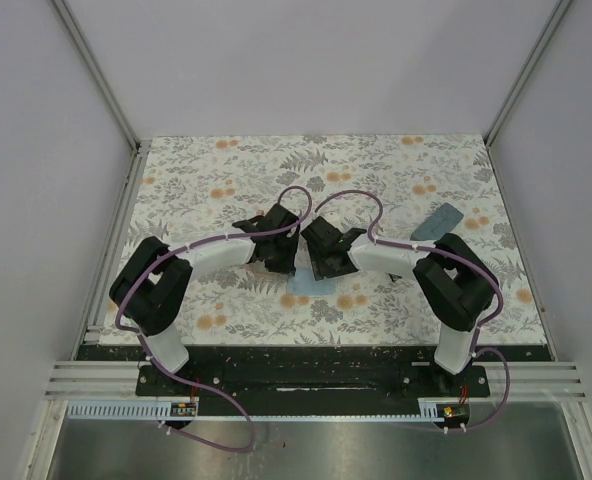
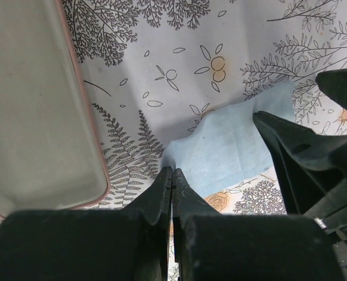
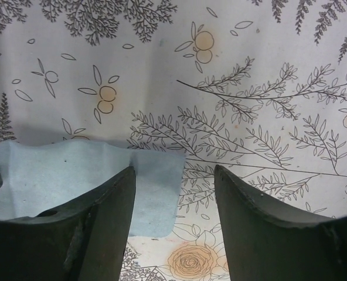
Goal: Organize the sunglasses
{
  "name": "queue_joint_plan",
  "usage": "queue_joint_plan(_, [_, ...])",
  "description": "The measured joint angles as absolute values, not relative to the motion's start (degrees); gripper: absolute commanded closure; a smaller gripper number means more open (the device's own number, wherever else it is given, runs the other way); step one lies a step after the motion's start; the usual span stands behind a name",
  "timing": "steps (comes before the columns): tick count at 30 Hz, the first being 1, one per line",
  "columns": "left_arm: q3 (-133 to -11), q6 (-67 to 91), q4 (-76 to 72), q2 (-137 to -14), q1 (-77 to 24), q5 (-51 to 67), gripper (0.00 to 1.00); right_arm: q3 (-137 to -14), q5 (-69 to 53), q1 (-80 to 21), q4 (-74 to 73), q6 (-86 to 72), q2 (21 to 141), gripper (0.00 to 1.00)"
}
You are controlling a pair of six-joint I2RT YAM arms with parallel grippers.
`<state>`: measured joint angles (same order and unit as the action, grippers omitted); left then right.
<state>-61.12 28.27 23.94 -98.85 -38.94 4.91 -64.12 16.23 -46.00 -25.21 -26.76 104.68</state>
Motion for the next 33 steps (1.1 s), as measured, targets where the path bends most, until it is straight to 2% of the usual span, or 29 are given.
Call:
queue_joint_plan(7, [-61.1, 28.3, 24.1, -98.8, -38.9, 4.9, 1.0, -65.4, 18.4, -48.0, -25.4, -26.6, 106.0, 0.46])
queue_joint_plan(12, [-61.1, 28.3, 24.3, -98.8, -38.7, 4.9, 1.0, -66.1, 18.8, -48.8, -25.6, -26.7, 107.3, 0.6])
queue_joint_plan(17, [-61.1, 28.3, 24.3, -98.8, -38.6, 4.9, 1.0, -66.0, 18.9, -49.7, -25.1, -27.1, 107.9, 0.67])
queue_joint_plan(19, [-61.1, 28.3, 24.3, -98.8, -38.6, 4.9, 1.0, -65.9, 19.5, -50.1, -24.9, -27.3, 107.9, 0.78])
queue_joint_plan(21, [-61.1, 28.3, 24.3, -98.8, -38.6, 4.9, 1.0, -65.7, 20.1, -50.7, -24.4, -27.6, 108.0, 1.0])
queue_joint_plan(33, [-59.3, 29.4, 22.9, -97.9, -38.6, 5.0, 1.0, -65.0, 23.0, -52.0, -22.8, -28.7, 106.3, 1.0])
